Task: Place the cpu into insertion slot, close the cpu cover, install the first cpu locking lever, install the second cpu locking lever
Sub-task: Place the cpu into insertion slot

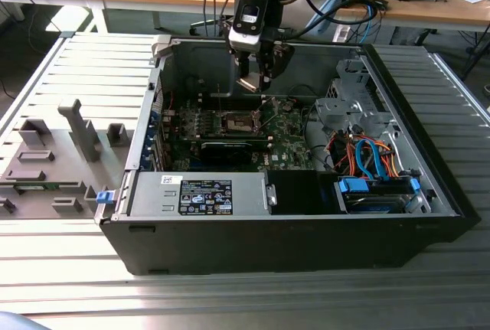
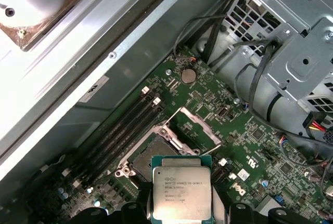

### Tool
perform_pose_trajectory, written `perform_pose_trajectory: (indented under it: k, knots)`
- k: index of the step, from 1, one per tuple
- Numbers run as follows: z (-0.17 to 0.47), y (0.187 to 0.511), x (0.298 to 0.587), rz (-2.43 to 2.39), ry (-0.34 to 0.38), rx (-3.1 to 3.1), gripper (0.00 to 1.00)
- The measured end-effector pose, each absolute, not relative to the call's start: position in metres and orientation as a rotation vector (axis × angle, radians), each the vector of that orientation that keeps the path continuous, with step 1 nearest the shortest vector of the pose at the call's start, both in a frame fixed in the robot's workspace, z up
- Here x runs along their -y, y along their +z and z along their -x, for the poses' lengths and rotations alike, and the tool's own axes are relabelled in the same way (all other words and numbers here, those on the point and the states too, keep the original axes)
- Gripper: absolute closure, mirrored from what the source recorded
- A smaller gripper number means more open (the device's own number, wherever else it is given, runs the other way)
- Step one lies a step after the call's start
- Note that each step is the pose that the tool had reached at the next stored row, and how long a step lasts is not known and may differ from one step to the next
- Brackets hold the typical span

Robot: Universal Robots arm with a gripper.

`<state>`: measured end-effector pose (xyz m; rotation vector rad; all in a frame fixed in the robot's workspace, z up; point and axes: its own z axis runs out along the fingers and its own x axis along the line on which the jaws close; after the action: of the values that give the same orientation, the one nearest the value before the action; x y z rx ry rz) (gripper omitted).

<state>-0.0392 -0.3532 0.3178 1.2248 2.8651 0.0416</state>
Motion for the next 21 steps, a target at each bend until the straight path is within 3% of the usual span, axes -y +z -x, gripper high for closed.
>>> perform_pose_trajectory:
  k: [21]
  knots:
    - [0.0392,0.317,0.3532,-1.304,0.033,-2.827,0.46]
